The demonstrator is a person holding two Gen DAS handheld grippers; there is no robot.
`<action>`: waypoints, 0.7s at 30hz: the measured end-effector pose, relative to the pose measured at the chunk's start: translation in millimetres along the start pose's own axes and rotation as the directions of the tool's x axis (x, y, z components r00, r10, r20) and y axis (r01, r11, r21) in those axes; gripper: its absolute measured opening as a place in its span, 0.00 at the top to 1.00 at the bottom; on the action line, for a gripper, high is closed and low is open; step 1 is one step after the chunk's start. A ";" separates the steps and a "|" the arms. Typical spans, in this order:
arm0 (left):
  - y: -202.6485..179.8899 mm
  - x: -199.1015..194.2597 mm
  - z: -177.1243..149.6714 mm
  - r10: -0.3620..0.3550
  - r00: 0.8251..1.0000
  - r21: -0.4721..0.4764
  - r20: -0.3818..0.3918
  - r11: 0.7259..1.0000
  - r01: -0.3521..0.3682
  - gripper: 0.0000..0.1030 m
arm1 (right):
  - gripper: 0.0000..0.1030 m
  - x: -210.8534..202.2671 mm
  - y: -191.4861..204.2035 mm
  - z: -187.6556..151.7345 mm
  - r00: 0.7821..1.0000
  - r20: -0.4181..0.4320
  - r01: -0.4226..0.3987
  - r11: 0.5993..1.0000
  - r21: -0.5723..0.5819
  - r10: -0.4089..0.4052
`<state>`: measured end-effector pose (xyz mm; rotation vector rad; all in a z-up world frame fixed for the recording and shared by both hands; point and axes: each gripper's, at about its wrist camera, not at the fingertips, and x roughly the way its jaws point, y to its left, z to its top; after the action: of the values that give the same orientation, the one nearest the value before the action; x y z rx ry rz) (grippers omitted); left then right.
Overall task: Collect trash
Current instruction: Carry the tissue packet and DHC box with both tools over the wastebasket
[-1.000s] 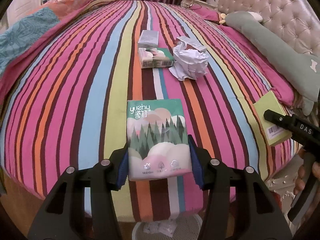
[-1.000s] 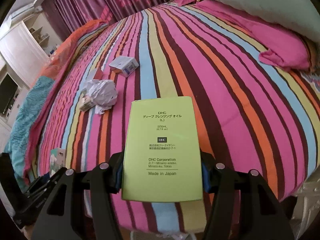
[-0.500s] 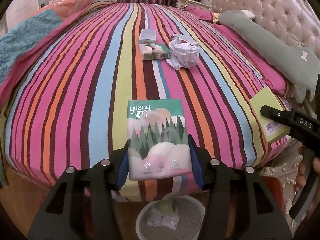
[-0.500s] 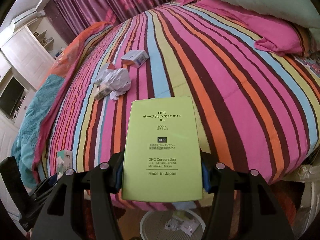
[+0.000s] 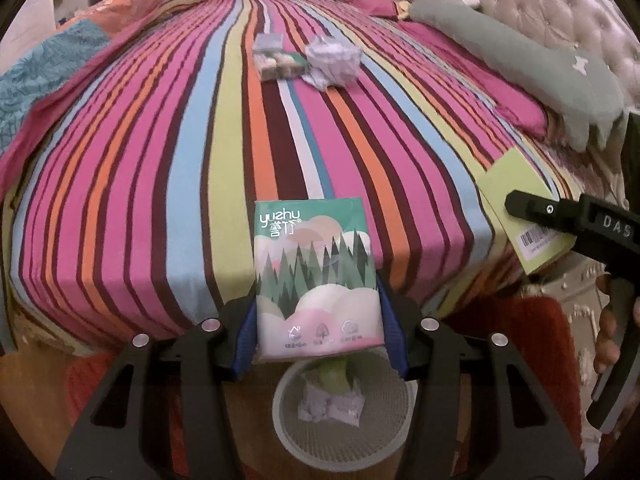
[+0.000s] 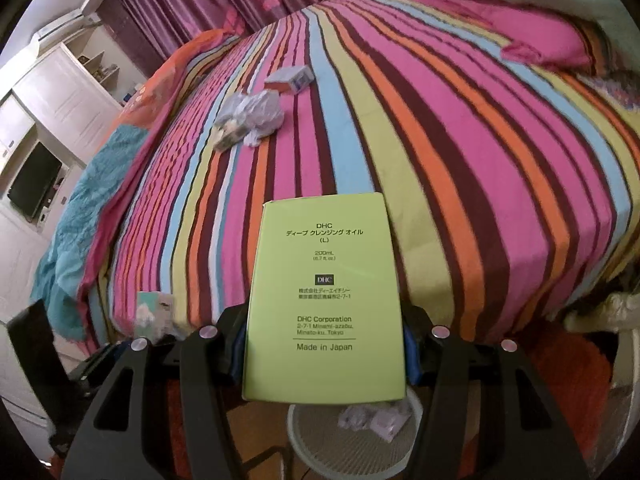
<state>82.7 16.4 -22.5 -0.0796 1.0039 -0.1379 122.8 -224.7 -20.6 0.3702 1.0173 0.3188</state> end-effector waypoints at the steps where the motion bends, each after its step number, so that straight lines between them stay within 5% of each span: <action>1: -1.7 1.1 -5.5 -0.003 1.000 0.006 -0.013 1.000 0.003 0.50 | 0.47 -0.3 -0.2 -5.5 1.000 -0.011 -0.004 1.000 0.005 0.004; 12: -7.2 16.8 -48.4 -0.021 0.992 0.022 -0.127 0.999 0.024 0.50 | 0.47 11.5 -11.3 -62.4 0.989 -0.147 0.010 0.996 0.086 0.003; 21: -13.1 39.9 -71.3 -0.041 0.970 0.024 -0.238 0.999 0.048 0.50 | 0.47 36.0 -20.9 -97.4 0.954 -0.297 0.081 0.988 0.128 -0.039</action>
<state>42.5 -2.8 -92.3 -0.0591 1.2397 -0.2068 57.7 -213.4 -103.4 0.4246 1.3457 0.2526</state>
